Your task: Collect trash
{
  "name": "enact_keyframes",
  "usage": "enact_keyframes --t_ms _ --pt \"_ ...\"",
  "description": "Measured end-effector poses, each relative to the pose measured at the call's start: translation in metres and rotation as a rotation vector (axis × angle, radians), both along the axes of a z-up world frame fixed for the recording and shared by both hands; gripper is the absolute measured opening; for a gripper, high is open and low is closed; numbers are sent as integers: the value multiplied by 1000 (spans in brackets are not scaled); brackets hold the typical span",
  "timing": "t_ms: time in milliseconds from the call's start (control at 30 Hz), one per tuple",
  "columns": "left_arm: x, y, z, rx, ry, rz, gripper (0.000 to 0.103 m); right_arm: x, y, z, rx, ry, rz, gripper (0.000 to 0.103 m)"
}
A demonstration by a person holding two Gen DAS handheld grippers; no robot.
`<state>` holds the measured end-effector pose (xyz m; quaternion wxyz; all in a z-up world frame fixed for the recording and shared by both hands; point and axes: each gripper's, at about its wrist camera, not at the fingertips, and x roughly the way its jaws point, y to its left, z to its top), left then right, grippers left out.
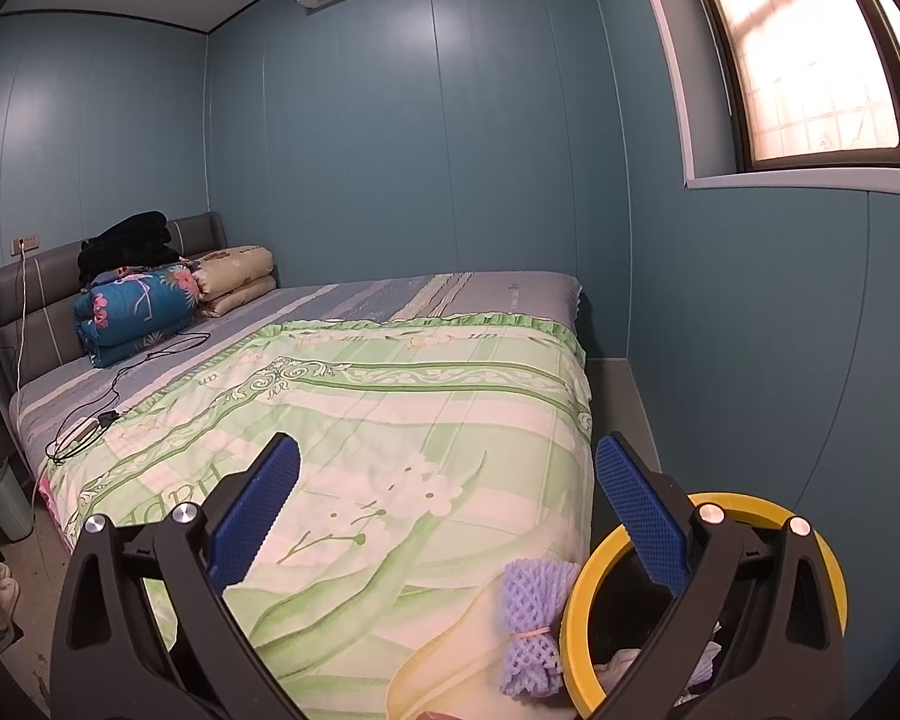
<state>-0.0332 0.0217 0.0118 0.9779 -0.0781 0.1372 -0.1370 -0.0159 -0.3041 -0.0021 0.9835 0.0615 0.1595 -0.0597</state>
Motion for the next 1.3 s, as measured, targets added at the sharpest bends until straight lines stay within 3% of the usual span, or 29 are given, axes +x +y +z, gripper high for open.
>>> enact_keyframes --t_ms 1300 --pt "5 -11 -5 16 21 -25 95 7 -6 -11 42 49 8 95"
